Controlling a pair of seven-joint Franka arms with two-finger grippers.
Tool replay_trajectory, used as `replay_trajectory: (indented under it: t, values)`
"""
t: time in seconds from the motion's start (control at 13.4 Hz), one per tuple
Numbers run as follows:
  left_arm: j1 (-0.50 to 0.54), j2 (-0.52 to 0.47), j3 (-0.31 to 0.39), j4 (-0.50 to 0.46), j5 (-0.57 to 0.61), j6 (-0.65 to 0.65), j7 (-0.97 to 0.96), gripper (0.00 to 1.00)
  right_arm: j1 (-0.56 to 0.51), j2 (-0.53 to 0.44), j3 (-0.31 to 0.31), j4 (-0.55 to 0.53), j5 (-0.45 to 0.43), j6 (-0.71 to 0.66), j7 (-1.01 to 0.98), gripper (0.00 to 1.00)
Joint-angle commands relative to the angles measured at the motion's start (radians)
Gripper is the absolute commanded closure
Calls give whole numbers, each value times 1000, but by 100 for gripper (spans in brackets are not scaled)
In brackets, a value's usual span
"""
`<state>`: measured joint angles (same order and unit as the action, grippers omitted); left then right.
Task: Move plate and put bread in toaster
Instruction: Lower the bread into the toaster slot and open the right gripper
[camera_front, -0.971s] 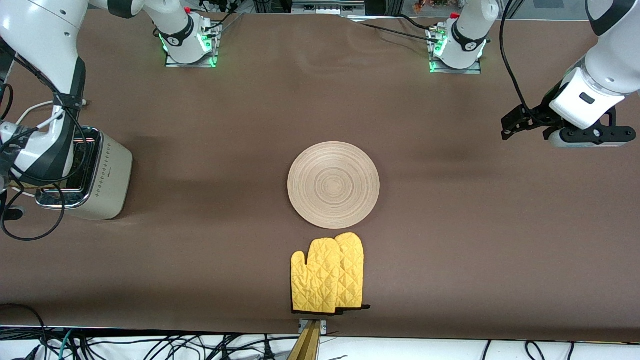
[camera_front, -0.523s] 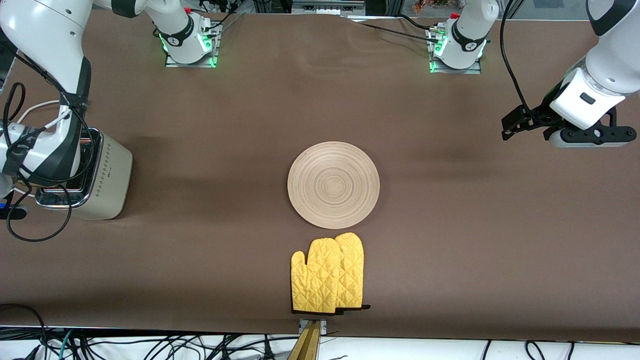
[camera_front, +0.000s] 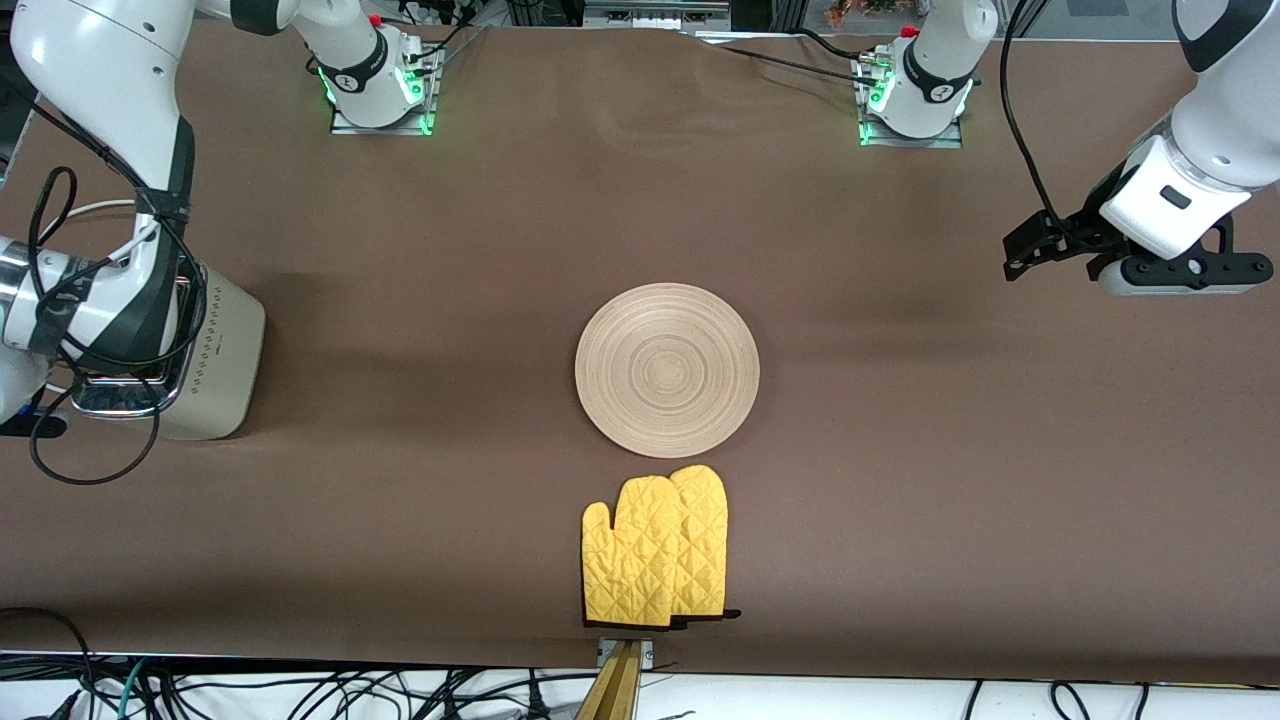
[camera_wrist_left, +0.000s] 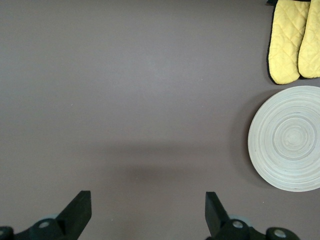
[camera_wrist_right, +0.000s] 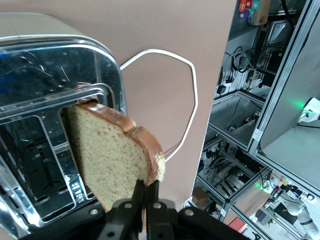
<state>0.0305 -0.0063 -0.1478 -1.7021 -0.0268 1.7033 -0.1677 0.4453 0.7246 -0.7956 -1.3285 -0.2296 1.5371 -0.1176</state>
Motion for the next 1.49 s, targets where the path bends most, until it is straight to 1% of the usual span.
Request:
replay_trajectory:
  t: [0.0,0.22,0.52,0.6,0.67,0.82,0.9,1.12,1.27,1.42]
  values:
    - [11,9,-4,27,-27,-28,7,0,9,-1,-2,-12,38,-12,18,100]
    - [11,9,-4,27,-27,-28,7,0,6,15,-2,-18,85,3,16,100]
    - [11,9,-4,27,-27,-28,7,0,6,15,-2,-18,93,1,16,100]
    - [11,9,-4,27,-27,-28,7,0,6,15,-2,-18,93,1,16,94]
    - [11,9,-4,27,-27,-28,7,0,3,15,-2,-18,95,0,15,66]
    - [11,9,-4,27,-25,-28,7,0,-7,15,-2,-17,113,4,9,16]
    - [11,9,-4,27,-27,-28,7,0,-8,15,-2,-17,127,5,1,0]
    - [11,9,-4,27,-27,-30,5,0,-2,3,-7,-2,128,0,-26,0]
    - [9,9,-4,27,-25,-36,7,0,9,-25,-7,24,130,-11,-48,0]
    - [8,9,-7,29,-24,-36,8,0,21,-60,-8,35,179,-37,-50,0]
